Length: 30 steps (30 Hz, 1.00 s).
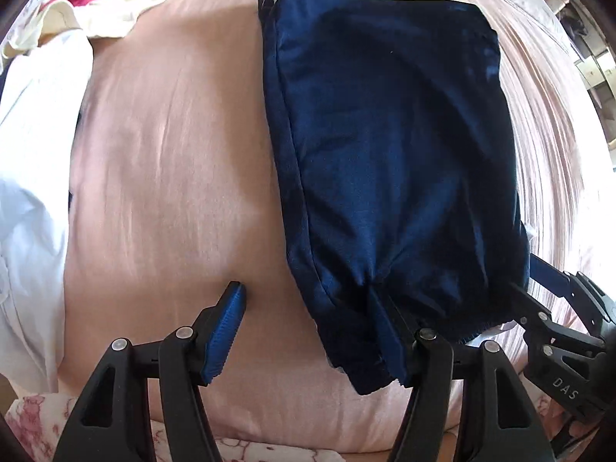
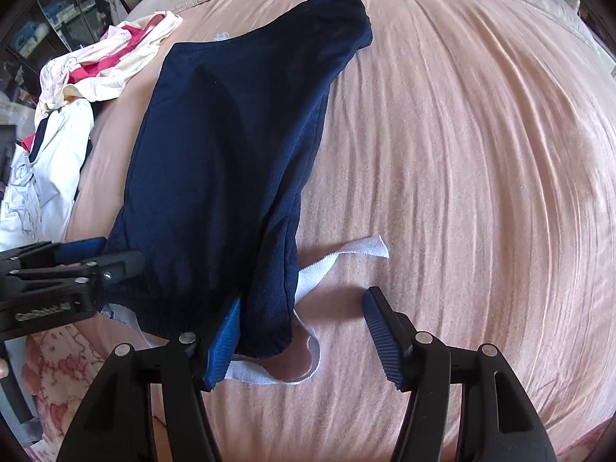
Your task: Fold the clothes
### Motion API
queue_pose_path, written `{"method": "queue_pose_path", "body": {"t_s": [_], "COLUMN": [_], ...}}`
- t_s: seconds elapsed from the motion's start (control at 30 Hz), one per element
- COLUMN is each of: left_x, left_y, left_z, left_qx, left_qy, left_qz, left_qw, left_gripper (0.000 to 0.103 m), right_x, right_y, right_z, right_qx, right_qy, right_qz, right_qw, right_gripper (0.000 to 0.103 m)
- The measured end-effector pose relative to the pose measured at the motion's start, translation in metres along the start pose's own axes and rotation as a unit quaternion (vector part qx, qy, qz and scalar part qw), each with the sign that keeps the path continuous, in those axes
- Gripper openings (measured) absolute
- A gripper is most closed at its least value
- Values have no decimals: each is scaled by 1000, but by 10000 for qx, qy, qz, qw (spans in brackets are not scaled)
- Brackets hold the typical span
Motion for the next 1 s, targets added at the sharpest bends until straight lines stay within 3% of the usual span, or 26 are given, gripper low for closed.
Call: {"method": "queue_pose_path", "body": {"t_s": [0.13,0.23,0.3,0.43,0.73,0.8,0.83,0.9,1.0], "left_x": [31,33,30,22,7,5,4,2,5], "left_y": [1,11,16,10,-8,-15,-19,-23,-21], "left_z": [-8,-6,-1,14,26,28,28,29,25], "left_qx": [279,731,836,742,893,777,722,654,829], "left_qy": [-343,-185,-134,159,236,169,172,151,47], "left_qz": [359,560,476,575,995,1122,1145,1184,1305], "left_qw": [9984,9956,9953,9955,9907,9905,9907,9907,9880], "left_gripper": [63,63,63,63,63,52,31,27,23], "right_x": [14,16,14,16,-4,-5,-6,-6,-1], "right_y": [-6,-9,-10,2,8,17,21,28,29], "right_z": [2,7,10,11,-1,-2,-1,-1,-2], "right_qx": [-398,-744,-850,-719,-666,-481,-394,-386,-643], "right_qy": [-94,39,156,114,151,70,70,61,-10], "right_qz": [-163,-356,-355,-531,-490,-536,-531,-701,-954], "right_qw": [9990,9966,9956,9959,9965,9974,9978,9968,9934], "right_gripper": [62,62,62,62,62,54,42,15,14]}}
Point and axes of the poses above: each gripper's, at about its wrist camera, not at the fingertips, and x roughly against the way its jaws point, y to its left, z to its underside, the point moved 5 cm from there along -x, roughly the way its jaws point, and after that the axes turned 15 degrees about -y, right-handed, at the moved point
